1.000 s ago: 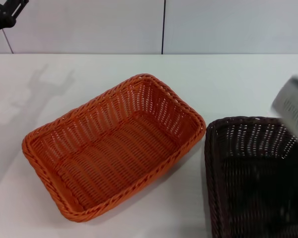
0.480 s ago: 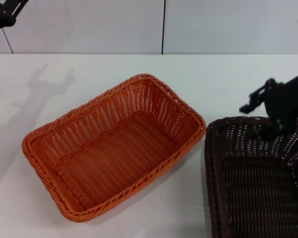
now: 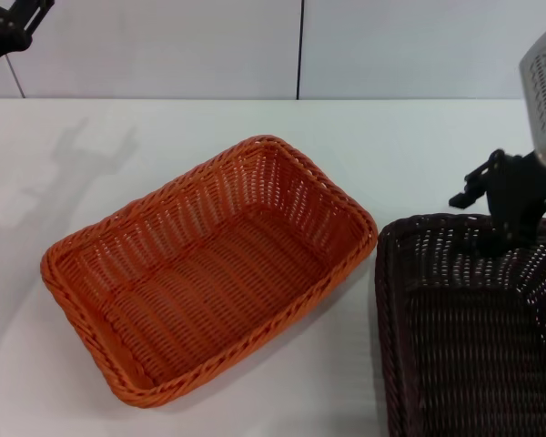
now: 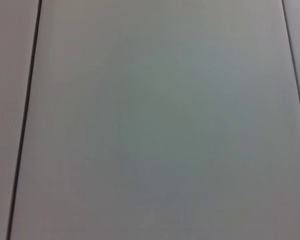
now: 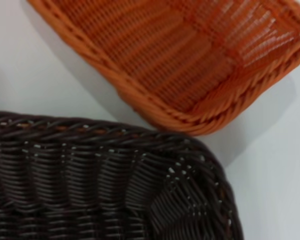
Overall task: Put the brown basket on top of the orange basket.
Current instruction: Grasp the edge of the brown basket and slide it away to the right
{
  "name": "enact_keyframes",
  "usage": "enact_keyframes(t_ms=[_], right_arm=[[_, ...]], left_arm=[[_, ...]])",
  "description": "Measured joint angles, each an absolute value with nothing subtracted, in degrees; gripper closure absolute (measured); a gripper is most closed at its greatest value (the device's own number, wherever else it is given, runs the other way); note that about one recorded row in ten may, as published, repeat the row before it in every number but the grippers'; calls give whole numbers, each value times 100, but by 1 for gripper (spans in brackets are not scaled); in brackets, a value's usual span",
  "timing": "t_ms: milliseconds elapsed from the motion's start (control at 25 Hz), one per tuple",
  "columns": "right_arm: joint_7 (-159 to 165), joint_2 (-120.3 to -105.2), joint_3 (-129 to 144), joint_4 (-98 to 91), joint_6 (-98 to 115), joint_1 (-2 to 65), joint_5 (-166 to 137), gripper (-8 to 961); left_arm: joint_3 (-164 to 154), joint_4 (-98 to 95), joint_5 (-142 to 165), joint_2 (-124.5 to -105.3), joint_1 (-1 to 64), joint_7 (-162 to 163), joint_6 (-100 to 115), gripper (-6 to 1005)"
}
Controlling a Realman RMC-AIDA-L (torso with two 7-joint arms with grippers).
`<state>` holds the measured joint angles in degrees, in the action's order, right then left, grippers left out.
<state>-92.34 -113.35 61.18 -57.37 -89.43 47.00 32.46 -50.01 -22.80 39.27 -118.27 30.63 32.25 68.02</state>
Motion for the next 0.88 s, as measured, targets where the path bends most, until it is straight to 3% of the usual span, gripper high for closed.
enact_keyframes(t_ms=[800, 880], right_arm=[[-9353, -11273, 6141, -5223, -8765, 4848, 2971, 470], [-9351, -11268, 6131, -5278, -8864, 4845, 2971, 594]], left_arm=[[-4941, -2074, 3880, -11808, 3179, 3029, 6796, 185], [-4939, -2074, 3864, -11806, 3160, 3029, 6796, 185]])
